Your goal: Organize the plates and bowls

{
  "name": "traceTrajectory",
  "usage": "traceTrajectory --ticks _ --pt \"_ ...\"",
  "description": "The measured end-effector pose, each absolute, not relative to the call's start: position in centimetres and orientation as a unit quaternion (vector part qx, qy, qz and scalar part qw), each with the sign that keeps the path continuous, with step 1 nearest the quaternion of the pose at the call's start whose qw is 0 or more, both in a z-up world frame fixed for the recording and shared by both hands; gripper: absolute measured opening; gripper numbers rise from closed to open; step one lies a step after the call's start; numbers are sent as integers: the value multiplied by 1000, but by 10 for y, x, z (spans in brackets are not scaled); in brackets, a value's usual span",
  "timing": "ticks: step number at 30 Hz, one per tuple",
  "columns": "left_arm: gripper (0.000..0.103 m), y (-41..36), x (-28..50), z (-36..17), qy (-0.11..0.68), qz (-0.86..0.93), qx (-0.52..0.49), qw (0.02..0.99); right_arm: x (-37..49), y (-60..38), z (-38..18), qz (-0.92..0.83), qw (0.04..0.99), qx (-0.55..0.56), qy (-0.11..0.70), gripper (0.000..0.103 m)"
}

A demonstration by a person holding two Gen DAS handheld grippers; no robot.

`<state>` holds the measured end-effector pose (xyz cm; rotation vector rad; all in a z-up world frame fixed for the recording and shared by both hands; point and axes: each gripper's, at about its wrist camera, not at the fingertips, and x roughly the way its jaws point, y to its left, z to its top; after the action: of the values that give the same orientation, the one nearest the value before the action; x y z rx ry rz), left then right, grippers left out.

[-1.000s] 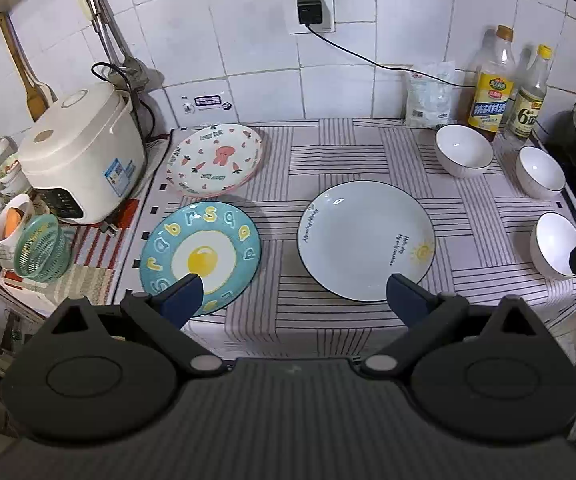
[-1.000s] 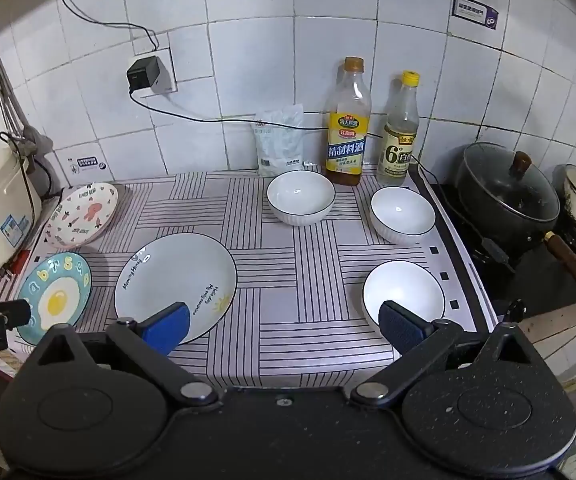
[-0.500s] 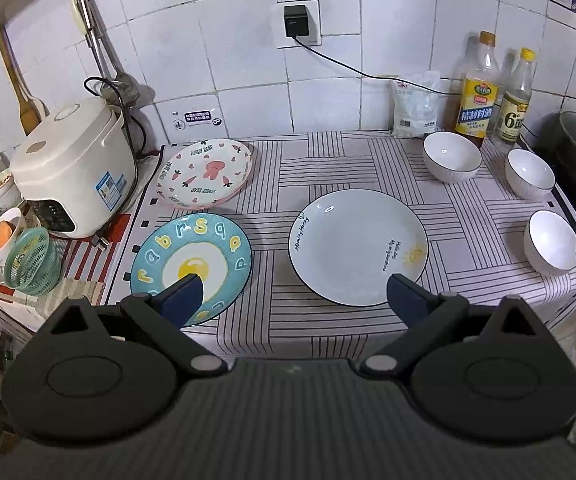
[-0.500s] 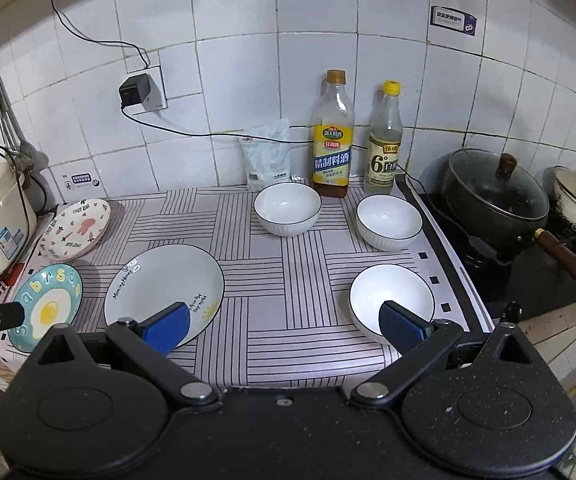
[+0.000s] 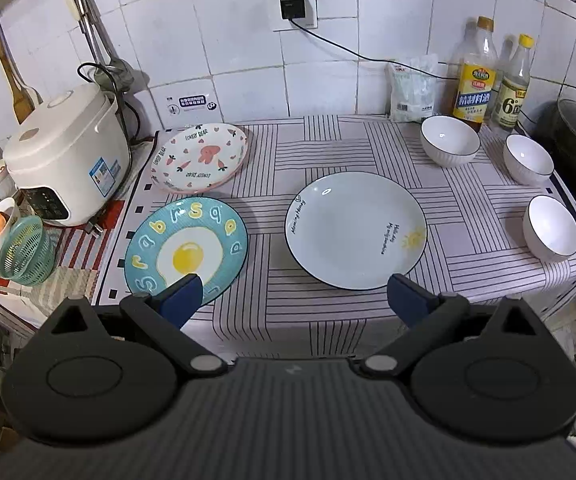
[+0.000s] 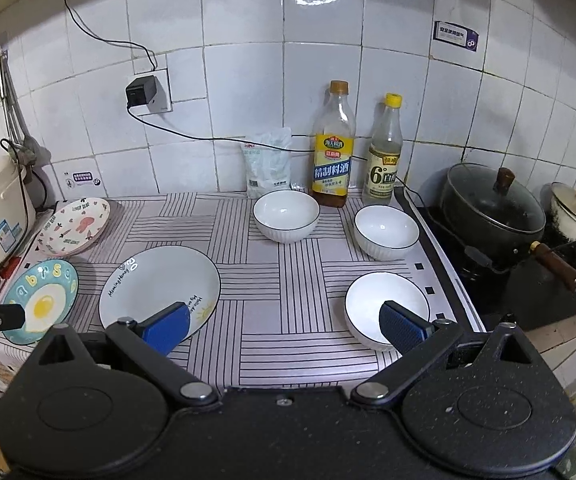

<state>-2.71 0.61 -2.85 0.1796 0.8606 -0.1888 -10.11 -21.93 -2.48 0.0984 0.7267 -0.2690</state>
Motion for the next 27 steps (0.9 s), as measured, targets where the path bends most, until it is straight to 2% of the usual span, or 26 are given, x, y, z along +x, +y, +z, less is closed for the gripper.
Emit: traceTrajectory --ticks 27 --pt "100 12 -23 -30 428 -86 78 896 -103 -220 -27 -129 927 40 349 102"
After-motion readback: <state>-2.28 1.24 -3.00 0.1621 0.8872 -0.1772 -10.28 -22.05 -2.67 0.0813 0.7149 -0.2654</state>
